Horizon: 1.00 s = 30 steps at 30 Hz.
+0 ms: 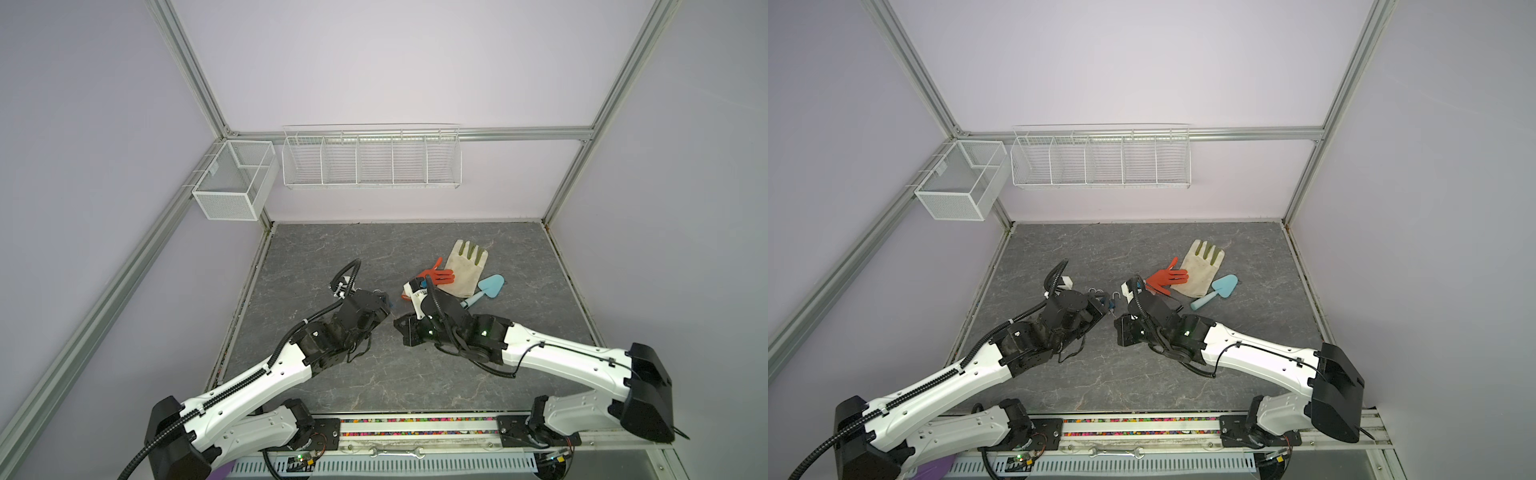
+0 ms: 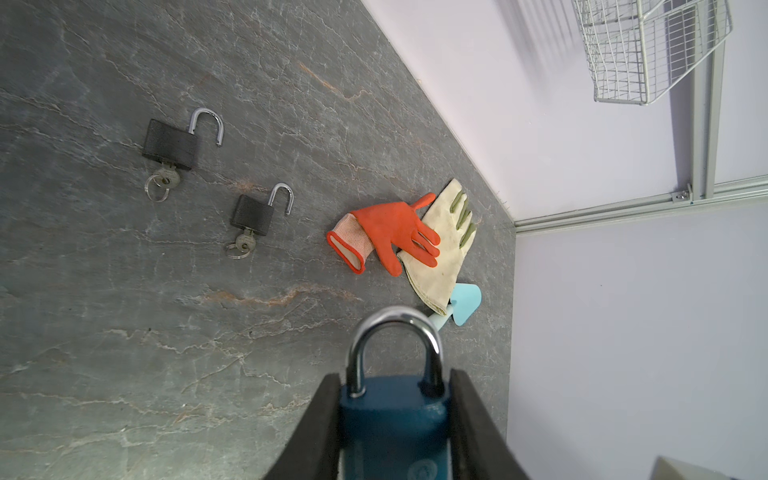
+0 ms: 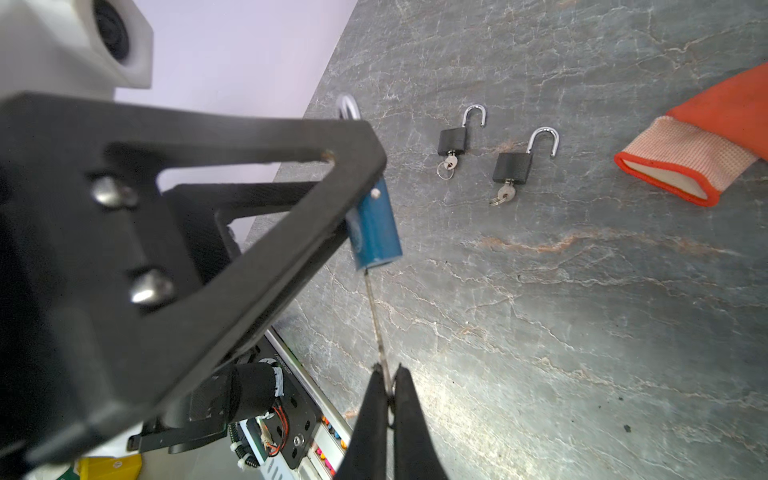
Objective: Unlock with the key
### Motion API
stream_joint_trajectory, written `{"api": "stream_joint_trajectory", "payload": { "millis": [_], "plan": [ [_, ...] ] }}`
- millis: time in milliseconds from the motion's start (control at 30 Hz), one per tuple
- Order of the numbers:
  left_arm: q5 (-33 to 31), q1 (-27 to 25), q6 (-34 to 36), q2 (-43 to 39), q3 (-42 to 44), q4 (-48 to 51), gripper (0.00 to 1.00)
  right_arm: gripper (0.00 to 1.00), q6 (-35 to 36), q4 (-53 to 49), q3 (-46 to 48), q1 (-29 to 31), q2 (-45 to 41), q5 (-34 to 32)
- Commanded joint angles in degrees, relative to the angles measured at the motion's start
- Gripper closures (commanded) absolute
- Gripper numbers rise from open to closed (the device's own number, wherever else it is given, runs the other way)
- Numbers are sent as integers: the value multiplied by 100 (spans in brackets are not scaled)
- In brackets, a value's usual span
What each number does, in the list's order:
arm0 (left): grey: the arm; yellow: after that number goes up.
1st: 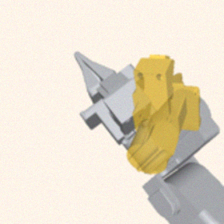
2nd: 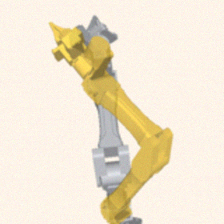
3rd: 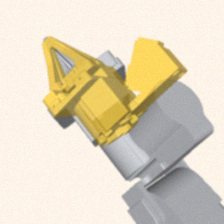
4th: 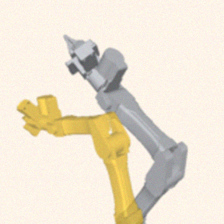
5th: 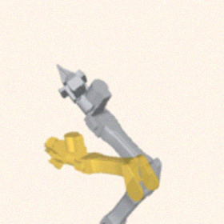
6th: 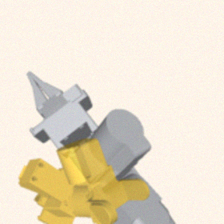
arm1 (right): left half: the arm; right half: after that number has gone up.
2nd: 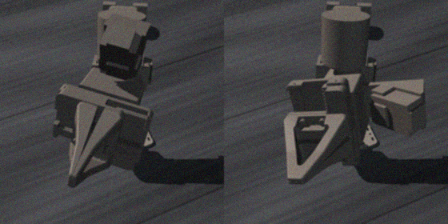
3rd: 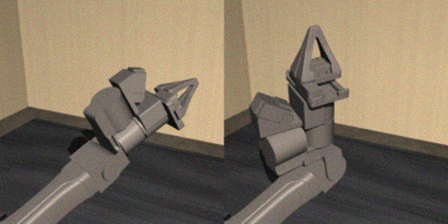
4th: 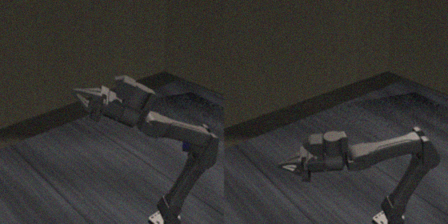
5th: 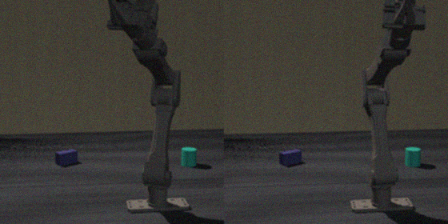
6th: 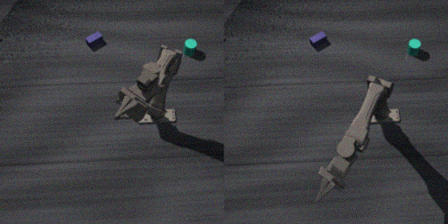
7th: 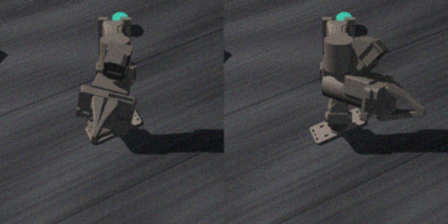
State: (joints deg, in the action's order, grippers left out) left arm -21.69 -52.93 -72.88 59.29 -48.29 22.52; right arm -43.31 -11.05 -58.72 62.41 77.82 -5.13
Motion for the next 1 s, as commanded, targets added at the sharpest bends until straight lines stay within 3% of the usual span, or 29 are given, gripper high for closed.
{"api": "stream_joint_trajectory", "payload": {
  "millis": [0,733,967],
  "plan": [
    [-83,-34,-78,-90,30,-103,100,93,-127,-150,-176,29,70,-208],
    [-4,-34,-59,-40,29,-148,100,94,-168,-111,-454,33,64,-120],
    [204,-34,-73,-51,-47,-238,100,94,-217,-513,-698,28,259,-551]
  ]
}}
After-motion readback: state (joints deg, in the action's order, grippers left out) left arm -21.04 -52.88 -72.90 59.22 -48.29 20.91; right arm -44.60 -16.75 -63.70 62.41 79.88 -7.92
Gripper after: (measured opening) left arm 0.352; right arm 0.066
